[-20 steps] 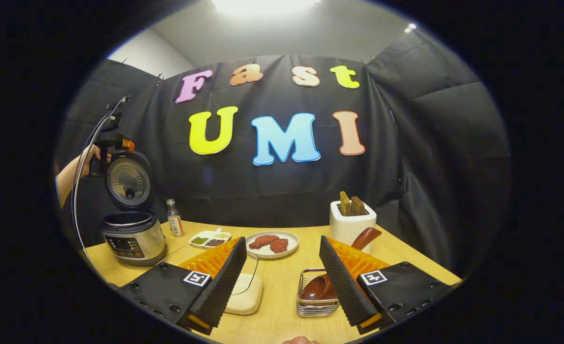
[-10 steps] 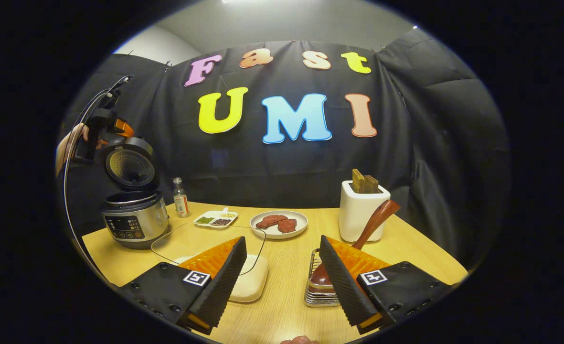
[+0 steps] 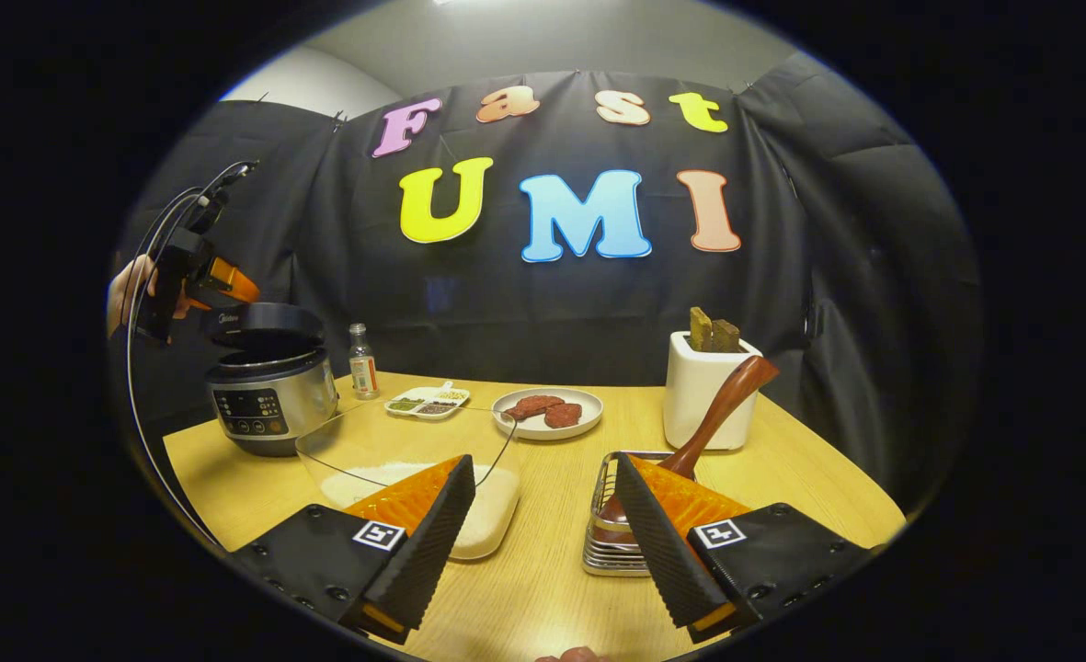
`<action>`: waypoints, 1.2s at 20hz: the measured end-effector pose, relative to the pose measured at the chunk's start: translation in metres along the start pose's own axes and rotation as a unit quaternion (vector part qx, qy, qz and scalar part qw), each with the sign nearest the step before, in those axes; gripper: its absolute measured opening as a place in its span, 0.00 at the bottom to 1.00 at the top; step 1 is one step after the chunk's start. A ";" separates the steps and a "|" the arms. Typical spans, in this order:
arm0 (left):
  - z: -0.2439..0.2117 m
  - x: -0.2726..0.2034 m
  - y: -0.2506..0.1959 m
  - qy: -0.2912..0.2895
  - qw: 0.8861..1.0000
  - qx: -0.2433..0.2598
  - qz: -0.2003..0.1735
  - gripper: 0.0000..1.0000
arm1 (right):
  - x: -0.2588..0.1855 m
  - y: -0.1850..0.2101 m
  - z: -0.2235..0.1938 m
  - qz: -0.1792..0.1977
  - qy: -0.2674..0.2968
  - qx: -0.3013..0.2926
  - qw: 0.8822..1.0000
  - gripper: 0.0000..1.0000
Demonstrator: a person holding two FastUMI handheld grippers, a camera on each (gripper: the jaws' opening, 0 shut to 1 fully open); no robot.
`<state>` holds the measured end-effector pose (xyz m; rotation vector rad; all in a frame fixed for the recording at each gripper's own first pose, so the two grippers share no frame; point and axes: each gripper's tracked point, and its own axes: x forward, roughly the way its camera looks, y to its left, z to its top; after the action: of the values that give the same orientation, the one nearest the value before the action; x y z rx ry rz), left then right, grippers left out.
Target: Close the left gripper, press the button to open the rice cooker; take a wooden spoon from the chopstick holder with the right hand, scoop a spoonful of rice and pour it into the rice cooker, then put the wooden spoon back into the chopstick holder.
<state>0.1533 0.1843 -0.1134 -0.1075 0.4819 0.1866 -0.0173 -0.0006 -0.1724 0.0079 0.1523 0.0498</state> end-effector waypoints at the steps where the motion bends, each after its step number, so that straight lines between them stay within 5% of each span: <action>1: -0.007 0.001 -0.001 0.008 1.000 0.006 0.000 0.96 | 0.000 -0.003 0.001 -0.003 -0.002 0.001 1.000 0.98; 10: -0.040 0.019 -0.009 -0.002 0.998 0.057 -0.020 0.95 | -0.002 -0.022 -0.004 -0.031 0.000 0.024 0.999 0.93; 16: -0.050 0.032 -0.005 -0.013 0.997 0.059 -0.053 0.96 | 0.010 -0.030 -0.026 -0.041 0.022 0.027 0.999 0.98; 24: -0.034 0.035 -0.004 -0.023 0.992 0.112 -0.044 0.95 | 0.014 -0.025 -0.009 -0.046 0.012 0.026 0.999 0.98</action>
<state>0.1690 0.1809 -0.1599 0.0954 0.4483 0.0481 -0.0037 -0.0249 -0.1836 0.0526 0.1779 -0.0463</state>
